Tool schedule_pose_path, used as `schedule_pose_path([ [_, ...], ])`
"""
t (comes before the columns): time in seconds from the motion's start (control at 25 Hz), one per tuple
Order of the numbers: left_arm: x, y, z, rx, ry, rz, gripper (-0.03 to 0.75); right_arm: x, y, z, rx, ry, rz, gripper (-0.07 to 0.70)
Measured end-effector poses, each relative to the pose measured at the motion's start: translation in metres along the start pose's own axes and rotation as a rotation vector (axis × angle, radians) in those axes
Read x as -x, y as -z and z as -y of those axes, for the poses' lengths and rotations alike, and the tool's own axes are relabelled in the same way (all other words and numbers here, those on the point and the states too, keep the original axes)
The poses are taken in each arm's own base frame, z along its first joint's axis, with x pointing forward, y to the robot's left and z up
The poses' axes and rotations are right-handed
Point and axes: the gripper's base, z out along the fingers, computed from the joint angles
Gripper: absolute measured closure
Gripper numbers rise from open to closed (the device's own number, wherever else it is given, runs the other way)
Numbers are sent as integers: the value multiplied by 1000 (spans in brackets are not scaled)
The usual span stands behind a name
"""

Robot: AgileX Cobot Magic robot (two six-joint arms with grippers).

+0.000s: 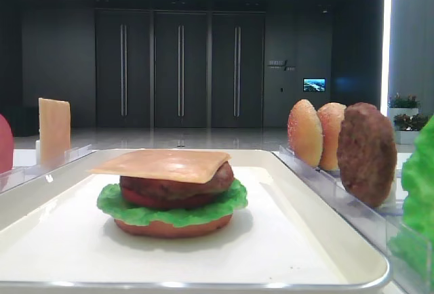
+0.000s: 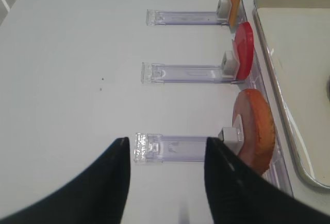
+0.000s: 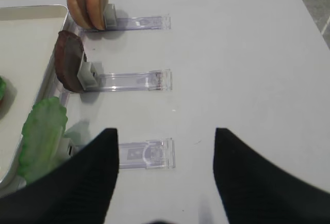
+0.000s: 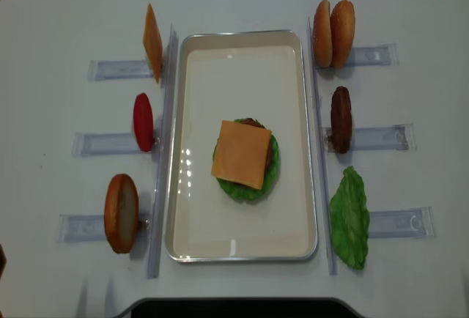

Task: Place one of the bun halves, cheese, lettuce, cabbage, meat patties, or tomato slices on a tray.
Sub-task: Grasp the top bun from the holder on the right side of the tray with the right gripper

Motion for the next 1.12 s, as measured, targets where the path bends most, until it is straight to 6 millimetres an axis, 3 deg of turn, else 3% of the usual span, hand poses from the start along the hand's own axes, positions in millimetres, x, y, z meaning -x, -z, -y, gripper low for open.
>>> schedule_pose_path([
  [0.36, 0, 0, 0, 0, 0, 0, 363, 0, 0, 0, 0, 0, 1, 240],
  [1.12, 0, 0, 0, 0, 0, 0, 509, 1, 0, -2, 21, -15, 6, 241],
])
